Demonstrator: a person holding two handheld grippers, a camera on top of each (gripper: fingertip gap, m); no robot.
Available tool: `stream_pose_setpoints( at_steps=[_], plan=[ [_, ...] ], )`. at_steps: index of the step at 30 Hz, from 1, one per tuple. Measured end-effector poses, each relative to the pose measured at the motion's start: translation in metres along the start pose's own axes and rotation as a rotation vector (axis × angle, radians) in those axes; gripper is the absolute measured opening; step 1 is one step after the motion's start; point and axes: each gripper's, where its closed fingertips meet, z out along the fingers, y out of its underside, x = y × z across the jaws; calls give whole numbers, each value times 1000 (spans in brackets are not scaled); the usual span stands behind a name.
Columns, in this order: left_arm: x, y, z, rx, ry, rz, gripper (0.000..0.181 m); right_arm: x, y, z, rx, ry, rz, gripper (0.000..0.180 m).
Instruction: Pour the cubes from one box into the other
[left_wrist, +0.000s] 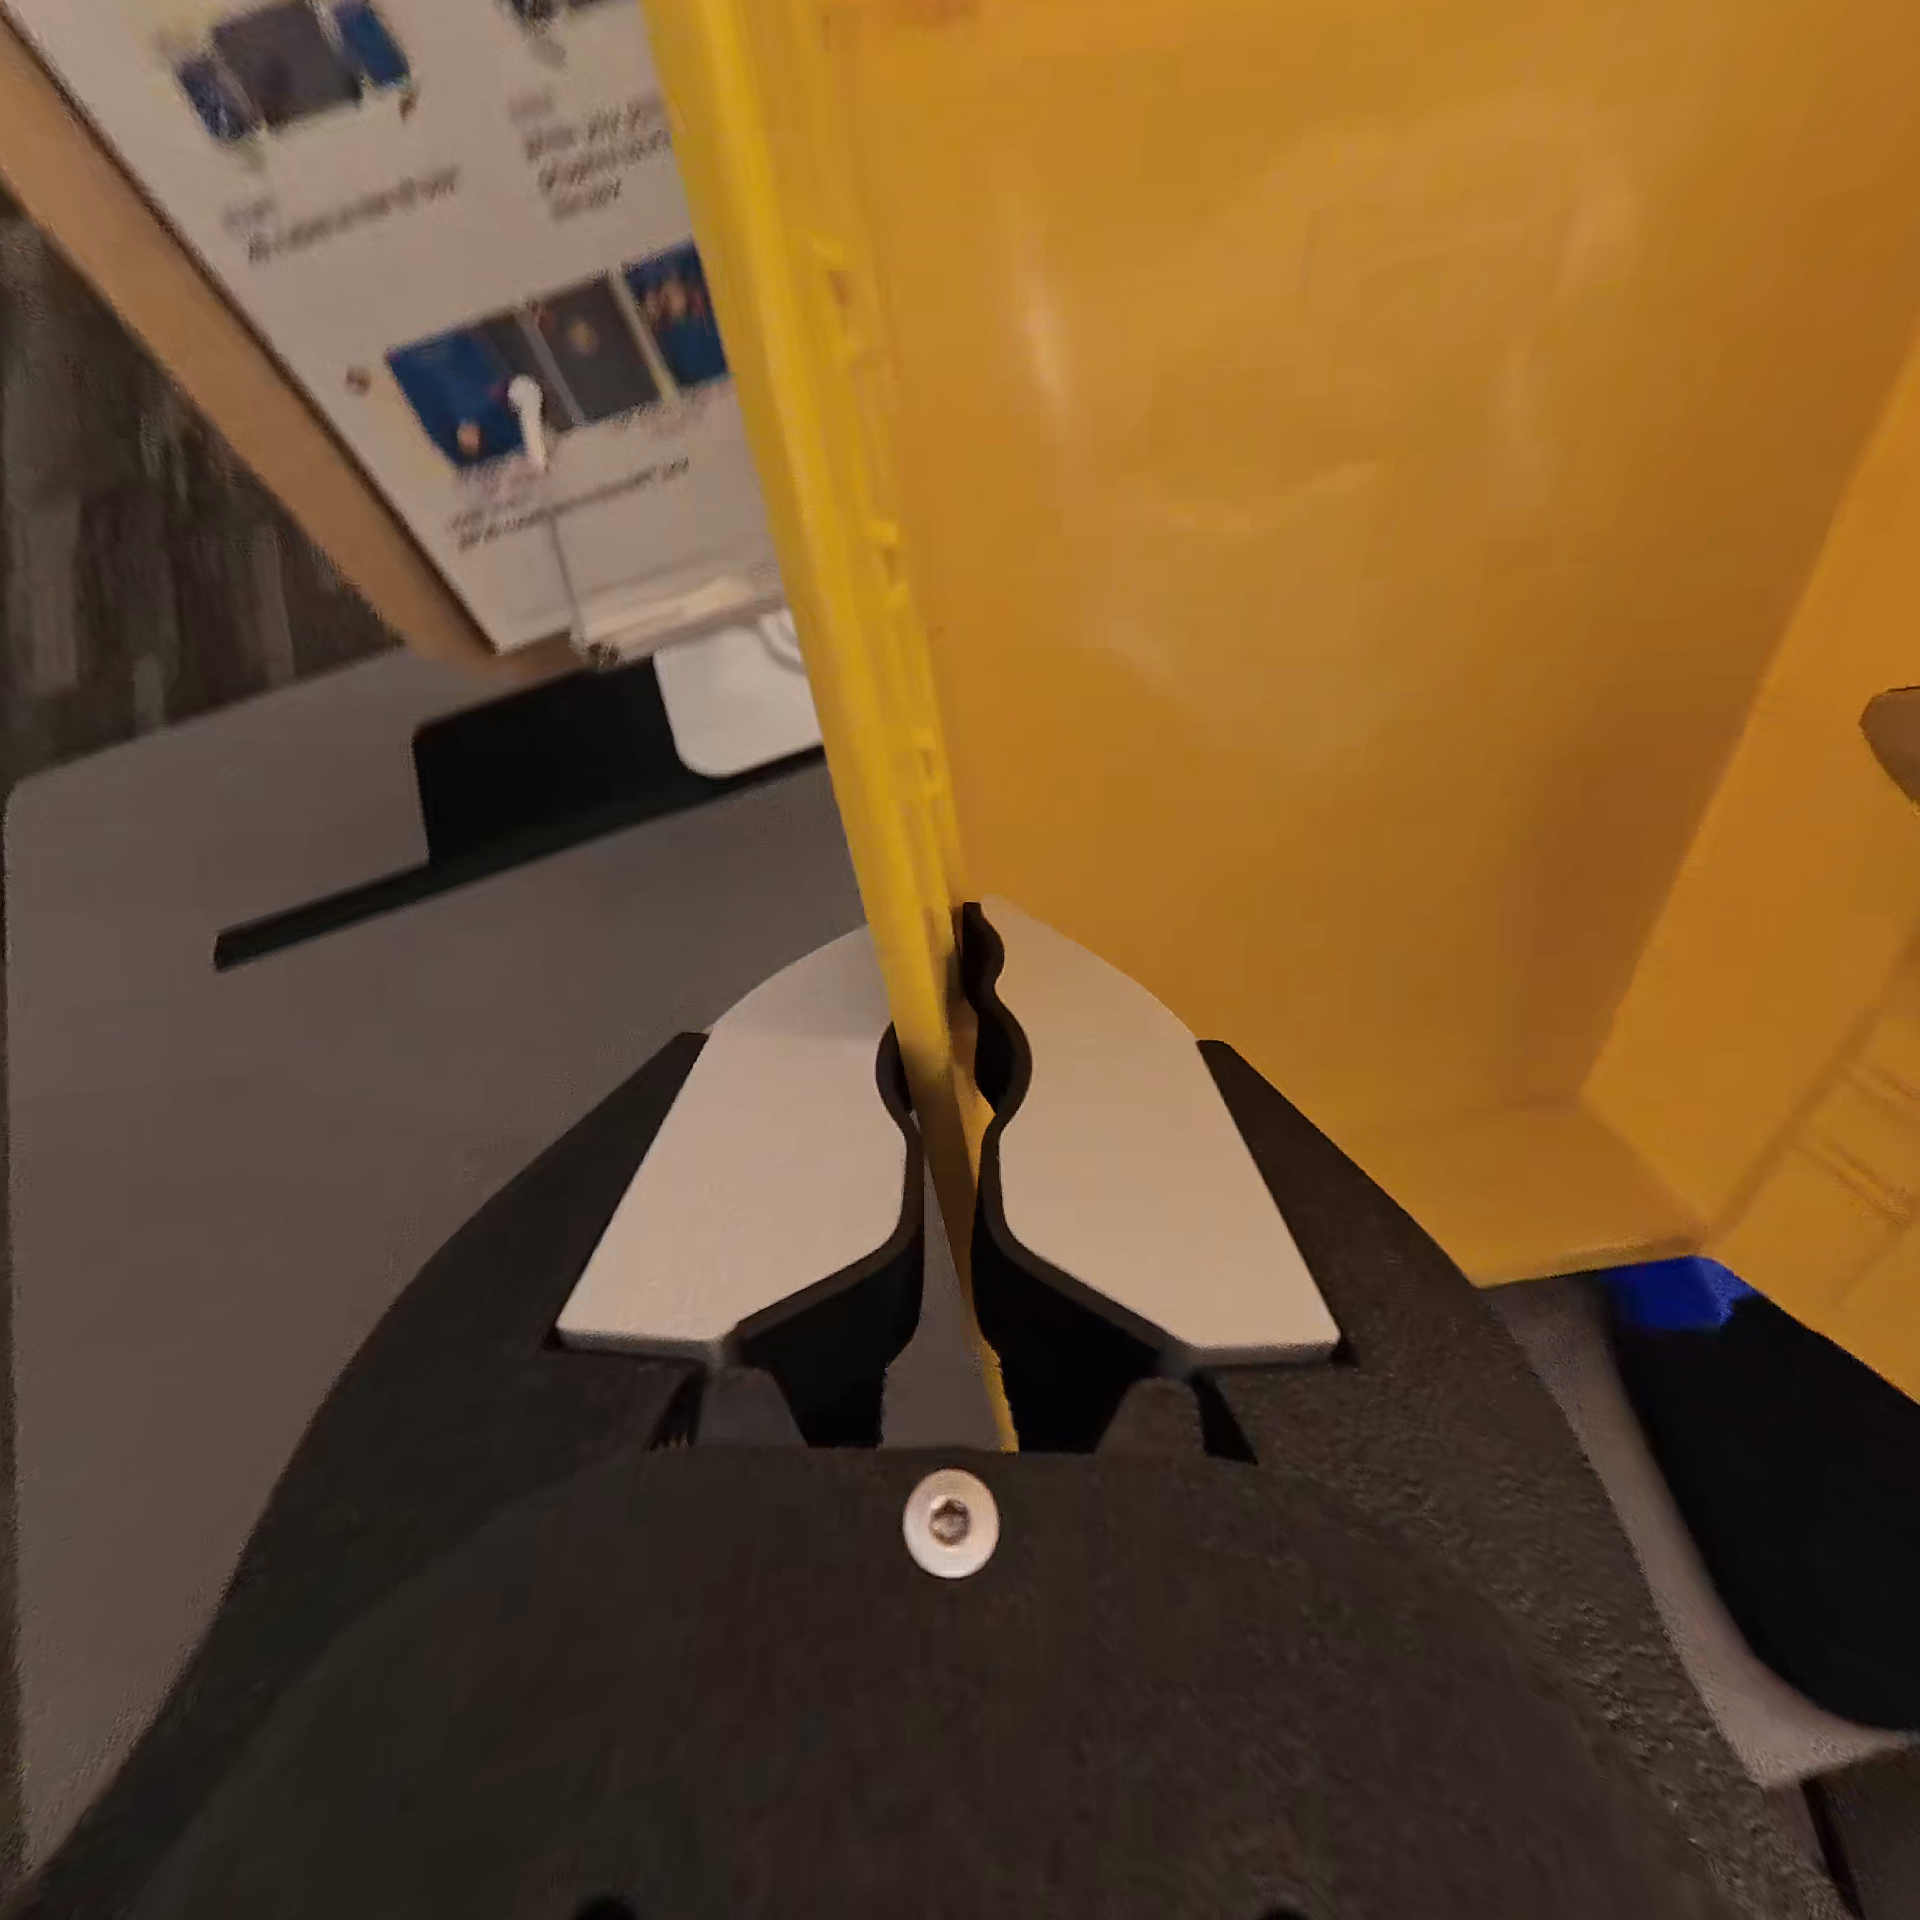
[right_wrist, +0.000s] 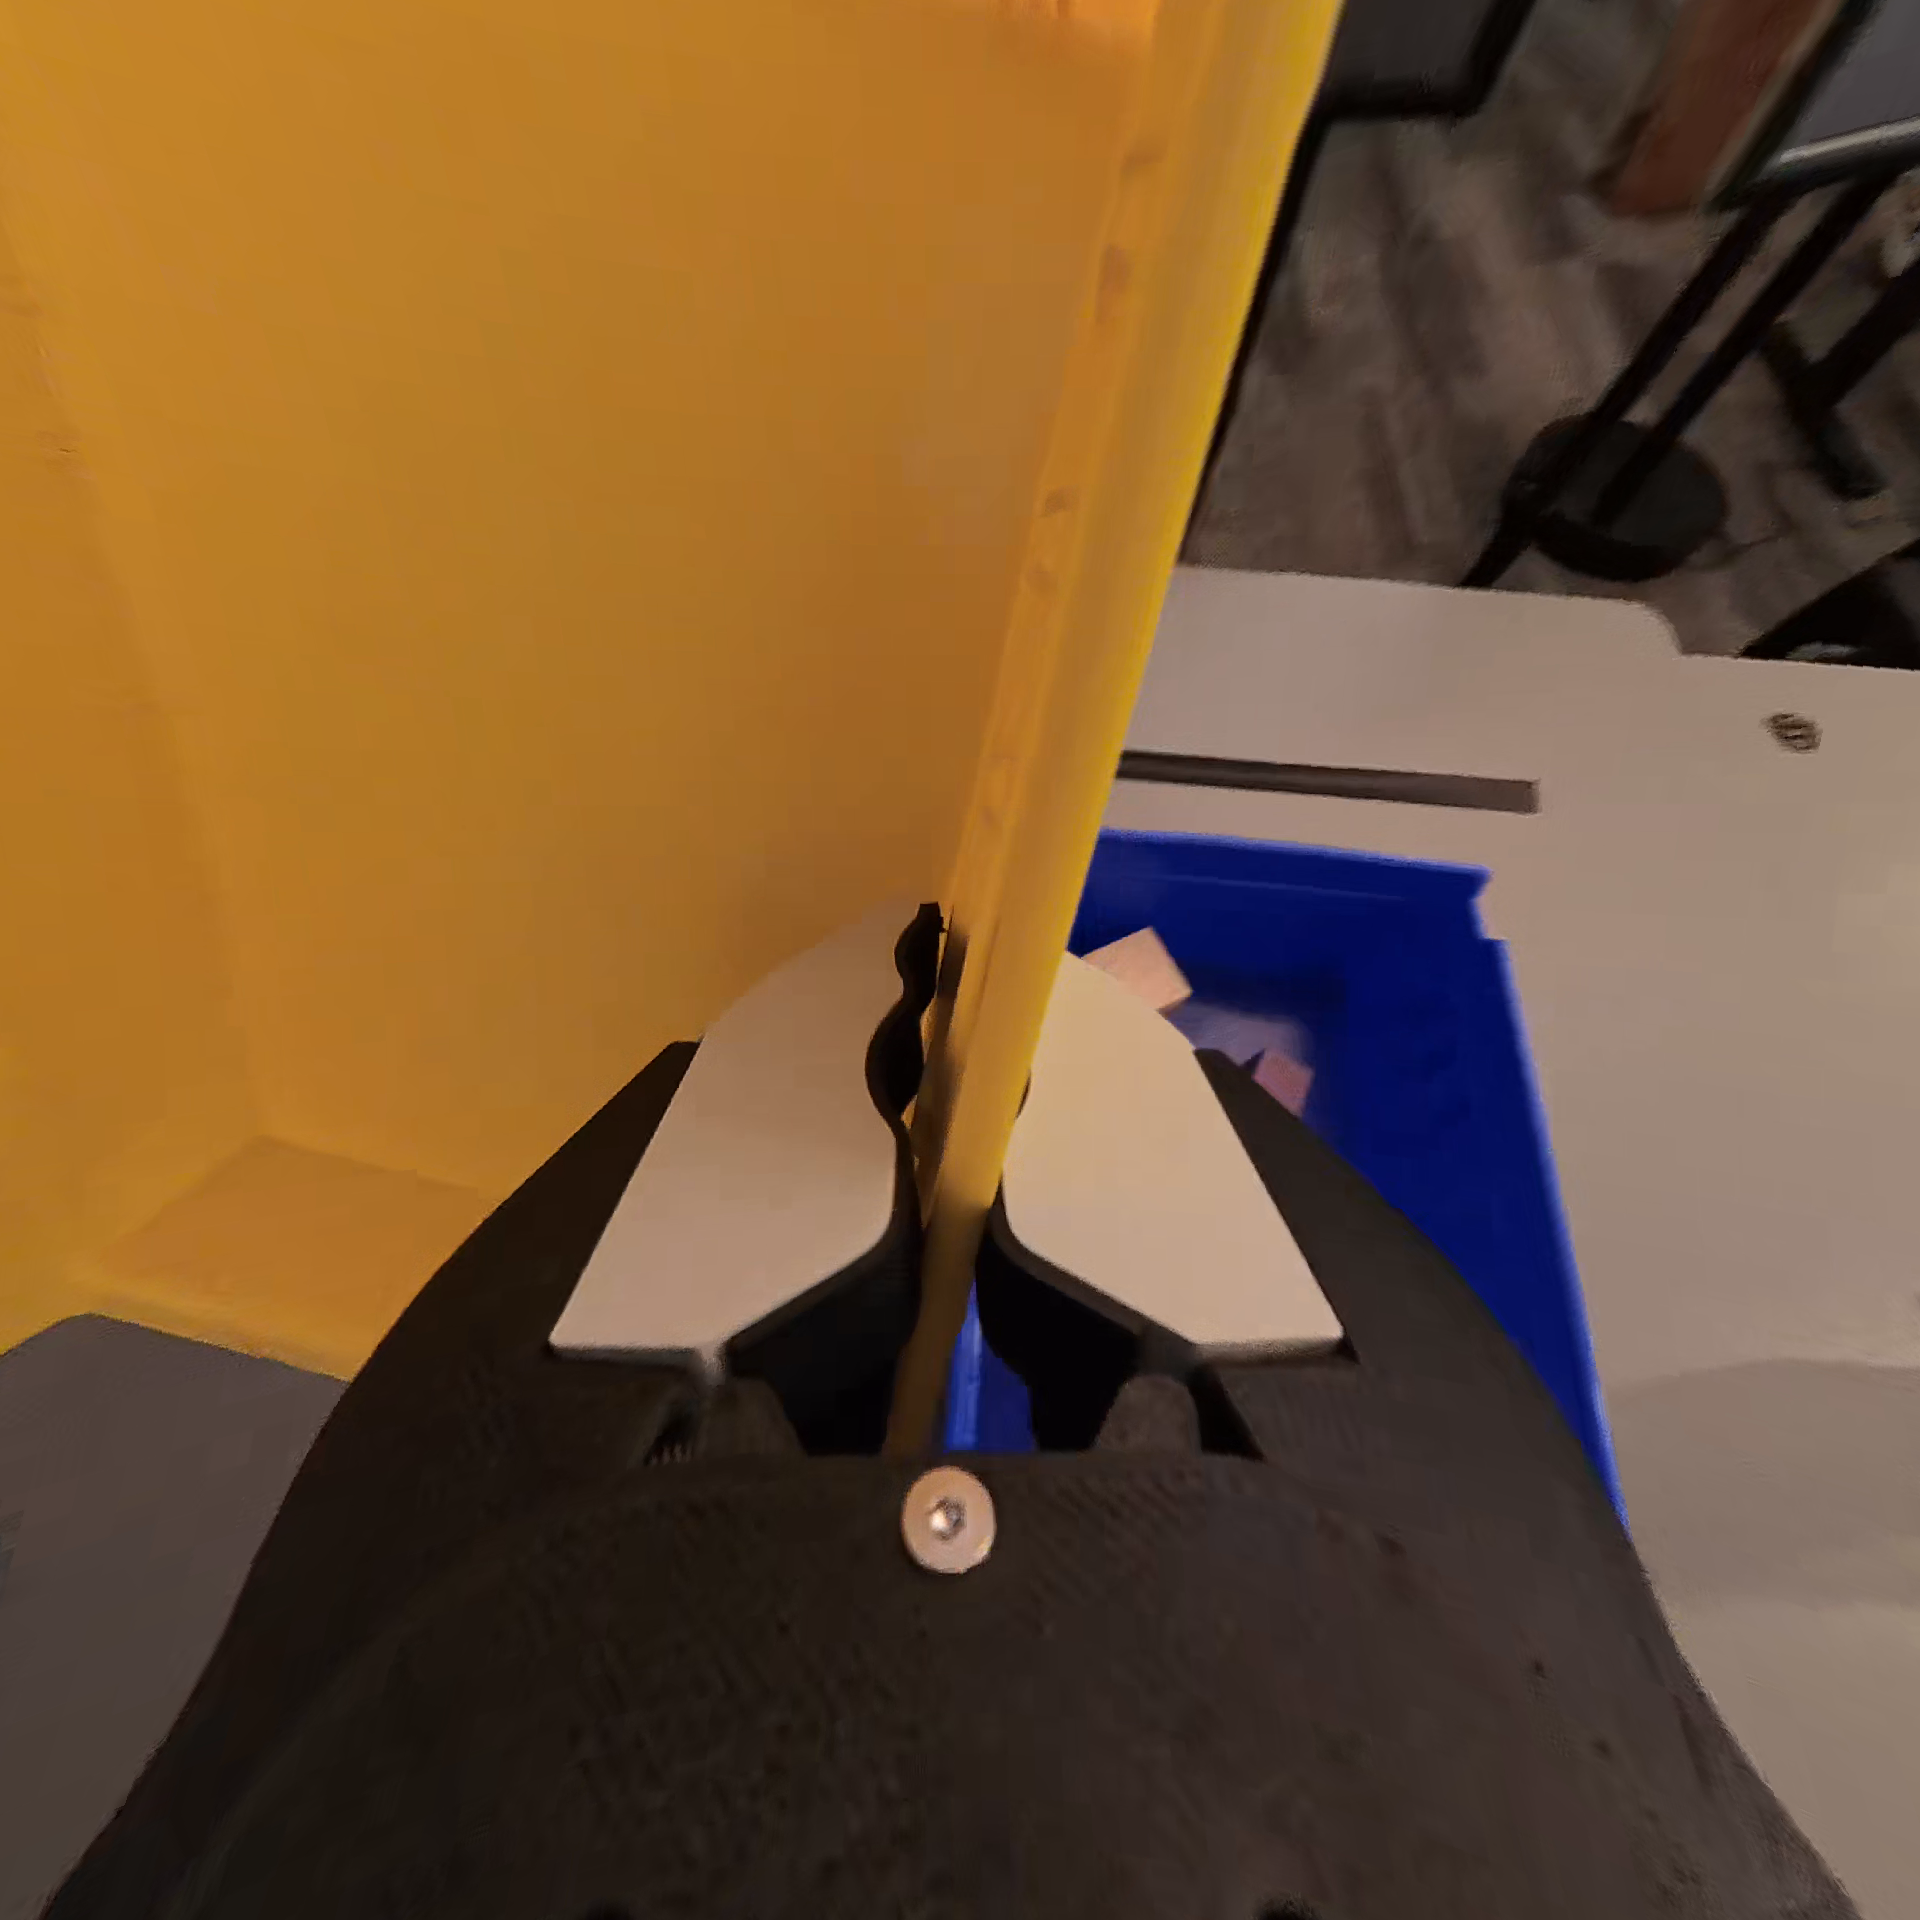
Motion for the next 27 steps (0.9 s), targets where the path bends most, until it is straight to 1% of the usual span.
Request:
stream_pose_setpoints(
  at_steps=[3,7,11,16,21,27],
  plan=[
    [-25,30,-1,-138,-18,-25,3,-33,13,10,-129,-69,-40,5],
    [-44,65,4,-260,1,-66,4,-62,35,22,-236,-123,-69,5],
    [-60,111,17,-420,6,-74,4,-89,70,39,-369,-173,-95,5],
    [-79,156,38,-525,15,-102,4,-122,118,66,-503,-242,-84,5],
    [-87,181,57,-585,15,-80,4,-135,146,83,-574,-263,-77,5],
    [-111,195,66,-621,24,-100,4,-159,151,96,-610,-271,-102,5]
  ],
)
